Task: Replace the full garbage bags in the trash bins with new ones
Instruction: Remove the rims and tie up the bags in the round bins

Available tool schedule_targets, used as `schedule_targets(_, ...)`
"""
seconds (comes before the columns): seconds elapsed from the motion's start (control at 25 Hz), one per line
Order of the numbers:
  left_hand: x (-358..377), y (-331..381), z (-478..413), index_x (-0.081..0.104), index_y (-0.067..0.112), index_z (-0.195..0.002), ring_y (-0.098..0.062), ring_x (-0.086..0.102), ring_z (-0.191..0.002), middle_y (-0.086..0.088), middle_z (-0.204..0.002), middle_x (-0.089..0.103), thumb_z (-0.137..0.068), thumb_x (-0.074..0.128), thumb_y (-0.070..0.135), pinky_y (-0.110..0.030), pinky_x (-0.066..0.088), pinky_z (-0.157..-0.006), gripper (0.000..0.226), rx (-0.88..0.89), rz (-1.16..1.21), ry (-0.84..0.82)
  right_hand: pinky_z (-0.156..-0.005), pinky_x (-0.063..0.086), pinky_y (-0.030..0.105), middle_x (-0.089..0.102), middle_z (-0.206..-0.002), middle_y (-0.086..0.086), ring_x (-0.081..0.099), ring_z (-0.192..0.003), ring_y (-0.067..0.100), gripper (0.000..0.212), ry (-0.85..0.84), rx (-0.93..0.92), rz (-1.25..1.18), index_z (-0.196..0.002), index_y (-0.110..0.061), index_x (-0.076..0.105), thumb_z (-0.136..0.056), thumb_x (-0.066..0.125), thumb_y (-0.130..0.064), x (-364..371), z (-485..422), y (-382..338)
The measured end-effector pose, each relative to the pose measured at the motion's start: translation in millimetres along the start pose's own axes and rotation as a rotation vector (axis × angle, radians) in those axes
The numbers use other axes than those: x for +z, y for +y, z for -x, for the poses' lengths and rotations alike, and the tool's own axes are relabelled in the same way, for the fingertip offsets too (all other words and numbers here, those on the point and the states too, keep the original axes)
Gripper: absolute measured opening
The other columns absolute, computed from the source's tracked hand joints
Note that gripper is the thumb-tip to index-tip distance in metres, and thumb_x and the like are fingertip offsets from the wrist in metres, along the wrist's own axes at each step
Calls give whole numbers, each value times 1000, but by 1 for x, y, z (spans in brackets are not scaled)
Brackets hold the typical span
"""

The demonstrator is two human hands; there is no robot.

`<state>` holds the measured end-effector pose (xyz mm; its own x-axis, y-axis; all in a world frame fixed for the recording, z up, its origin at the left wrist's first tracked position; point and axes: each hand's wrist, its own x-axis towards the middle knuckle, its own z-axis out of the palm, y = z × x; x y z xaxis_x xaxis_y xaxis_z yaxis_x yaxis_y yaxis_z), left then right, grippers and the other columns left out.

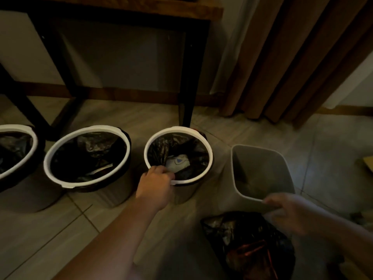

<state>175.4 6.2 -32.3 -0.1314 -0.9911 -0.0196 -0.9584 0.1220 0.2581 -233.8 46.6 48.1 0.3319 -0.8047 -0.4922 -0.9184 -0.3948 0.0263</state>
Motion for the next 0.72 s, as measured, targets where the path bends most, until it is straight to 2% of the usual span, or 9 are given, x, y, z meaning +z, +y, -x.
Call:
schedule_targets(0.08,0,-5,6,67,35,-126,-23,47,-129,6,-130,58,-96,59,29,-41,46,-94,32,-20,26,-11,-75,58,20,69,-98,-10,69,-83,5,25,52,56,-101,-116,-35,65,-94,74,-25,-46,-7,-16)
schedule_targets(0.16,-3,-7,8,65,33,-125,-24,49,-128,3,-124,60,-97,60,24,-39,48,-90,30,10,5,-20,-74,55,17,69,-97,-12,68,-83,3,28,64,128,-256,-118,-44,63,-93,73,-35,-88,-21,-37)
schedule_targets(0.24,-5,-9,4,61,29,-123,-25,51,-123,0,-121,60,-99,58,24,-40,48,-86,25,56,-39,-8,-71,54,17,69,-94,-14,68,-82,2,27,-2,48,-203,-118,-49,61,-94,69,-39,-115,-48,-66)
schedule_targets(0.32,-11,-11,-3,56,27,-121,-27,53,-116,-3,-120,58,-101,57,26,-41,47,-83,21,119,-56,-14,-74,52,19,68,-96,-13,67,-88,6,26,-26,-74,-175,-117,-46,61,-93,68,-38,-123,-85,-100)
schedule_targets(0.4,-21,-13,-8,54,26,-119,-28,55,-111,-4,-118,57,-102,54,31,-41,47,-81,18,175,-38,9,-83,54,28,65,-108,-12,64,-99,12,37,-28,-206,-173,-126,-39,61,-90,72,-42,-119,-123,-132)
schedule_targets(0.48,-33,-13,-10,57,26,-119,-27,56,-108,-2,-116,58,-102,54,32,-43,50,-82,19,211,-19,40,-86,55,35,62,-116,-9,62,-101,15,49,-28,-255,-129,-131,-36,61,-86,75,-50,-113,-150,-149)
schedule_targets(0.56,-44,-11,-14,62,27,-121,-24,57,-108,1,-115,60,-102,57,32,-43,52,-85,21,244,24,86,-77,57,36,66,-104,-6,65,-91,18,28,-17,-286,-67,-115,-33,69,-89,74,-42,-114,-167,-153)
schedule_targets(0.64,-53,-9,-18,66,26,-121,-20,57,-111,3,-118,60,-99,63,29,-41,53,-88,22,237,146,211,-73,56,35,69,-91,-5,66,-83,18,6,24,-327,-41,-95,-27,72,-90,70,-28,-126,-177,-147)
schedule_targets(0.72,-54,-7,-19,59,24,-131,-11,51,-120,2,-131,54,-95,69,28,-26,49,-97,38,134,284,439,-71,50,31,68,-89,-10,63,-81,11,7,74,-411,-41,-88,-33,69,-90,71,-27,-151,-179,-136)
